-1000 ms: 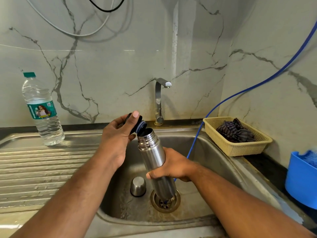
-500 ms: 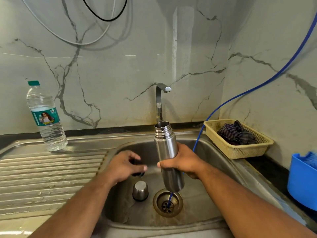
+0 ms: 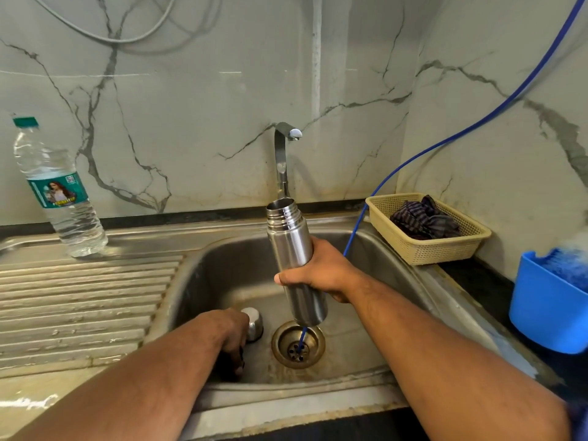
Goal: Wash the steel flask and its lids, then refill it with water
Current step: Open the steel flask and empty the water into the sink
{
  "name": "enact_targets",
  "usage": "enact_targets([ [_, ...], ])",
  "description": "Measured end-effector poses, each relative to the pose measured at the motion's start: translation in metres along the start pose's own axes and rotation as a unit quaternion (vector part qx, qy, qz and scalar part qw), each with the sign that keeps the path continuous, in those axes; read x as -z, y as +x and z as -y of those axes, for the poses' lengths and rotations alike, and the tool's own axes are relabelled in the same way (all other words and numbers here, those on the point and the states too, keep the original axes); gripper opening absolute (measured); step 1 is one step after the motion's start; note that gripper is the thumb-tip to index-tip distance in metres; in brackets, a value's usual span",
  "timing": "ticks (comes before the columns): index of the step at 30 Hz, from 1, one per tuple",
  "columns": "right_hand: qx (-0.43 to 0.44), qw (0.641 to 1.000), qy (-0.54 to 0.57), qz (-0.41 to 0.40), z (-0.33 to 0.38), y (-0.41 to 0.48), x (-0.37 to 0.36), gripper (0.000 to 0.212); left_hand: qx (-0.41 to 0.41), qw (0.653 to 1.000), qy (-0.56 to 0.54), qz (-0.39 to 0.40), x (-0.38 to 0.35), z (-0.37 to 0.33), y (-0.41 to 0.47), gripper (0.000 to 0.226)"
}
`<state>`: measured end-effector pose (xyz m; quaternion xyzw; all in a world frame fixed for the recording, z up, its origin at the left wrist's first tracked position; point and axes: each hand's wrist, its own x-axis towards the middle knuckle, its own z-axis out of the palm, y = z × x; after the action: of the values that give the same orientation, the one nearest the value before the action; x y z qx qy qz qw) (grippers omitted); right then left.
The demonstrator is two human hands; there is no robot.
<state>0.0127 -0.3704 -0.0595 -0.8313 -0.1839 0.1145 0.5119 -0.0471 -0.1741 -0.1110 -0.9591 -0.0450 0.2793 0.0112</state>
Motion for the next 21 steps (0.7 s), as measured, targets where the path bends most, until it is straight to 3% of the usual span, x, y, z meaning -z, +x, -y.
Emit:
enact_targets([
  [10,-0.026,0.999,-0.034,-0.019,0.001,-0.003,0.002,0.081,-0.006,0.999,0.02,0.033,0.005,0.009,0.002,0.059],
  [21,-0.06,0.989,-0.121,-0.064,-0.004,-0.004,0.005,0.084,0.006,0.999,-0.035,-0.028,0.016,0.022,0.002,0.062],
])
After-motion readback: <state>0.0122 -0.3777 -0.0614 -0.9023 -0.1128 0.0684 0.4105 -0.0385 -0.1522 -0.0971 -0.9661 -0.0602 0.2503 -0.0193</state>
